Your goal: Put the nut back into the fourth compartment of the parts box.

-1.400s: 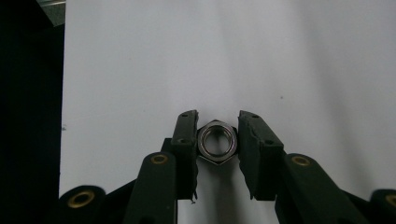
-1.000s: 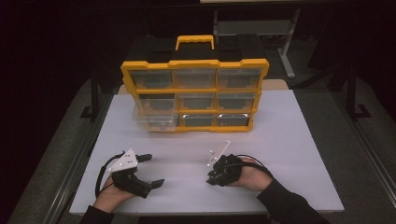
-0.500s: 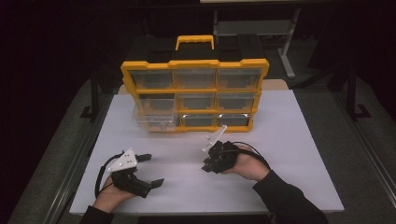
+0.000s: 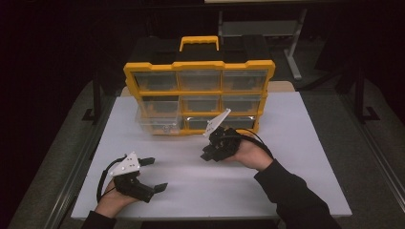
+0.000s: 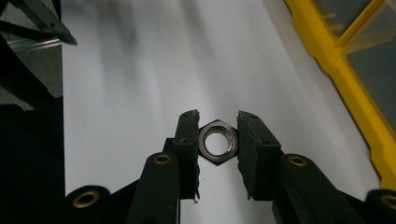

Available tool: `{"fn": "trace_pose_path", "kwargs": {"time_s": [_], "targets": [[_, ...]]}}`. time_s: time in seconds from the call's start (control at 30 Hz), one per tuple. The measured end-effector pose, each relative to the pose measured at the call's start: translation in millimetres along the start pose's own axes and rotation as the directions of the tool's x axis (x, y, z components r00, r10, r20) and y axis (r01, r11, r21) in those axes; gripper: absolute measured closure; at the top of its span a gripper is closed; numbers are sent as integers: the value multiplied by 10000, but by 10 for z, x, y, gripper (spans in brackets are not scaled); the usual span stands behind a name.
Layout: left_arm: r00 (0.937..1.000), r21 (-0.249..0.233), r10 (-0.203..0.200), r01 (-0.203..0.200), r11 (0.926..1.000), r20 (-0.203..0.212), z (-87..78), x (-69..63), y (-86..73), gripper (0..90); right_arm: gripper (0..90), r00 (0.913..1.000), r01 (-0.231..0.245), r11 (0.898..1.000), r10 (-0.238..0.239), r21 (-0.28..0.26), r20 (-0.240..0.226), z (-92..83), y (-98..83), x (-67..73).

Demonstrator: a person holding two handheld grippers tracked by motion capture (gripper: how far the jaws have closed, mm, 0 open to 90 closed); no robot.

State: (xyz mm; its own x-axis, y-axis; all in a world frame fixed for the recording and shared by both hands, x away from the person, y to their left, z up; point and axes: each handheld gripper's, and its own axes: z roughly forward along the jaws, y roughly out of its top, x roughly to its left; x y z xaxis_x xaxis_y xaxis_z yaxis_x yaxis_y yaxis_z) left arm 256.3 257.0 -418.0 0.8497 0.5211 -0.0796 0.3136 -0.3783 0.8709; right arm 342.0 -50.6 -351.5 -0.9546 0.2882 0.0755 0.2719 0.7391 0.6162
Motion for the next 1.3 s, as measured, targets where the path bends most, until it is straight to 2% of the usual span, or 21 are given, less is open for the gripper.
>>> {"fn": "trace_pose_path", "kwargs": {"time_s": [0.17,0.47,0.6,0.7,0.73,1.03,1.23,1.3], "targets": [[10000,7,74,-74,10000,-30,3,14,-5,0,693,9998,156,9992,-152,-357,118,-70,123,-65],[9999,11,104,-104,9999,-10,4,10,-2,0,693,9995,44,9978,-23,-659,315,-223,377,-162],[10000,-5,81,-81,10000,-4,3,8,-3,0,693,9990,254,9966,-223,-784,397,-292,515,-193],[10000,-21,70,-70,10000,4,5,7,-1,0,693,9991,188,9964,-156,-825,391,-334,617,-197],[10000,-59,22,-22,10000,12,8,4,0,0,693,9984,394,9942,-350,-1000,453,-341,659,-211],[9999,39,107,-107,9999,-23,-5,16,-4,0,693,9967,584,9894,-503,-1329,633,-446,1009,-236],[10000,25,69,-69,10000,-8,-4,15,-2,0,693,9958,686,9871,-589,-1445,699,-460,1175,-243],[10000,-15,-10,10,10000,18,1,7,-2,0,693,9957,689,9865,-589,-1486,710,-456,1284,-256]]}}
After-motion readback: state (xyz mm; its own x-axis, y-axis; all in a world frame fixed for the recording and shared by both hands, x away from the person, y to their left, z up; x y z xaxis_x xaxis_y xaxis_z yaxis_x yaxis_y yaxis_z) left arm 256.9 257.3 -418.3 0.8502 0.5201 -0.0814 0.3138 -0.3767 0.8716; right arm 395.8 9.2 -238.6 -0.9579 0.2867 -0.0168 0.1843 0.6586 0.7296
